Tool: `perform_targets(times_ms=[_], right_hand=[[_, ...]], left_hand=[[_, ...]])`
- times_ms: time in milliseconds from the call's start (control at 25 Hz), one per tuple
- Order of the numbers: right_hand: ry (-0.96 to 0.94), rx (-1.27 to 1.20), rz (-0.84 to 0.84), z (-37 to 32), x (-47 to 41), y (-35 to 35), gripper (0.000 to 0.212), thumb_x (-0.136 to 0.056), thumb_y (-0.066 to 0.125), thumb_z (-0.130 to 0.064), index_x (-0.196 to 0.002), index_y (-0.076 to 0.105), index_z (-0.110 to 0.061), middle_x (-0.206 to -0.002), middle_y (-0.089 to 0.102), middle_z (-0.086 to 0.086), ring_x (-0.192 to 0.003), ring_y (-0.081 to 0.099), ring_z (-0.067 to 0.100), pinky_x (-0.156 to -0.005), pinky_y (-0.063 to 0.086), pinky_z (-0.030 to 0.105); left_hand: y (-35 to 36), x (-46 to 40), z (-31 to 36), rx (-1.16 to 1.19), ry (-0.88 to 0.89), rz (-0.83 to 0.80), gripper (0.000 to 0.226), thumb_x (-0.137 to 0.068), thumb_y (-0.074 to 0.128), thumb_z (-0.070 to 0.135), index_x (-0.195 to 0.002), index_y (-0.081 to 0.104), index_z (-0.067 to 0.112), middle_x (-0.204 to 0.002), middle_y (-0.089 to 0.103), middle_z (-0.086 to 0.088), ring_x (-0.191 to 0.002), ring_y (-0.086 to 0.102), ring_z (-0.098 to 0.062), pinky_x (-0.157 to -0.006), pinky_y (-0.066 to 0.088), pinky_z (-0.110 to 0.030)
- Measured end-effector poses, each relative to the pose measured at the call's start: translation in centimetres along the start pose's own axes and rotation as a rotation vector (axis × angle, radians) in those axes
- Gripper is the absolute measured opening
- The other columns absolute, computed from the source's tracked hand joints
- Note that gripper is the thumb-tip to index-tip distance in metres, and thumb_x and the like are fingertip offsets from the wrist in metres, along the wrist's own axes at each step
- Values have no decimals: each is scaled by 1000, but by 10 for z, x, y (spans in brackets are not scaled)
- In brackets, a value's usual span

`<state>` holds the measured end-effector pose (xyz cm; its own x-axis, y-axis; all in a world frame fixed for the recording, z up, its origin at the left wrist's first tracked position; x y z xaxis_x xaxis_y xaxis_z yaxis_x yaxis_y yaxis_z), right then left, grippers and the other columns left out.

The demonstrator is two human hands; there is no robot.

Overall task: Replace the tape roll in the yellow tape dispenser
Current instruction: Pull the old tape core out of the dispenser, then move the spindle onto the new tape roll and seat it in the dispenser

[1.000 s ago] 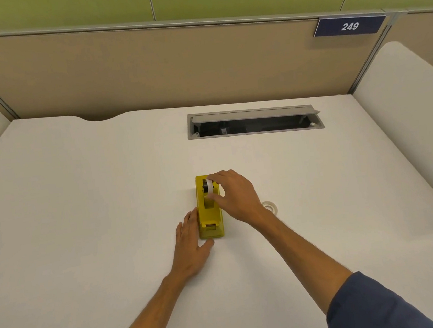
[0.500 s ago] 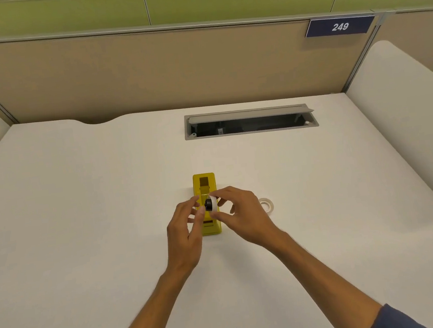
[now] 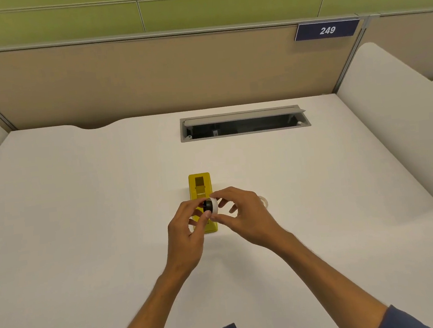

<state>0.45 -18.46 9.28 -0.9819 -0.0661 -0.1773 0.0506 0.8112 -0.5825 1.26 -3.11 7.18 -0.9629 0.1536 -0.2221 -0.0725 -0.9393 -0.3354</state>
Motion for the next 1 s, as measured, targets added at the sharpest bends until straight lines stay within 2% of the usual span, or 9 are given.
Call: perform_targets(times_ms=[160,280,440,600,760,840,1000], right_hand=[[40,96,41,11,4,-7,42,-79,73,-43,-117,58,-32,-119,63,-16,-97,58,1,-76,50,21],[133,199,60,30,5,-10,41,-76,70,-46,-112,55,-35,-110,67,-14,-96,61,5,-80,48,28],[153,303,28,56,-1,-8,36,-80,69,-42,-114,58,-34,-111,64,-11,-101,57,11,-77,42,25],[150,453,-52,77,-14,1,40,-85,65,-43,-123,60,-31,-117,59,-2,-107,53,19,-87,38,34],[185,590,-113,95,-21,11,53,-86,65,-45,-133,50,-28,-124,60,-1,-114,51,22,-95,33,38],[205,601,-130,101,-24,15,58,-84,66,-44,-136,46,-27,-124,61,-2,-116,50,21,-98,31,39],[223,590,-147,110,-24,18,62,-82,68,-43,-137,44,-27,-125,61,-4,-118,49,20,-99,29,38]], left_hand=[[-4,3,-4,22,-68,40,26,-92,56,23,-118,59,24,-115,62,6,-101,62,-11,-75,49,-9],[-11,3,-6,34,-108,69,24,-92,57,23,-115,59,30,-113,62,11,-100,61,-5,-72,47,-5],[-21,2,-1,33,-84,68,29,-92,58,21,-107,55,46,-107,61,22,-98,59,4,-72,45,-3],[-28,-1,-4,23,-107,96,27,-91,58,20,-112,57,38,-105,63,17,-97,60,4,-69,46,-3],[-28,-1,-5,27,-124,100,27,-91,58,21,-117,58,31,-109,63,13,-98,61,-3,-69,46,-4],[-28,1,-4,34,-121,94,27,-92,57,20,-116,58,32,-109,64,14,-100,62,-4,-70,46,-5],[-27,3,2,43,-110,74,30,-92,57,19,-110,56,42,-107,63,19,-99,59,5,-72,46,-4]])
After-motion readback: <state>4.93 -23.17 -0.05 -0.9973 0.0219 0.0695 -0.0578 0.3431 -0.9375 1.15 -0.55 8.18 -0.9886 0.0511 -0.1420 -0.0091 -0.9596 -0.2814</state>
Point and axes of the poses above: each hand's wrist, its own x-axis away from the middle knuckle, its own y-axis out of the palm, z = x × y, the point moved 4 cm from there along -x, towards the middle knuckle
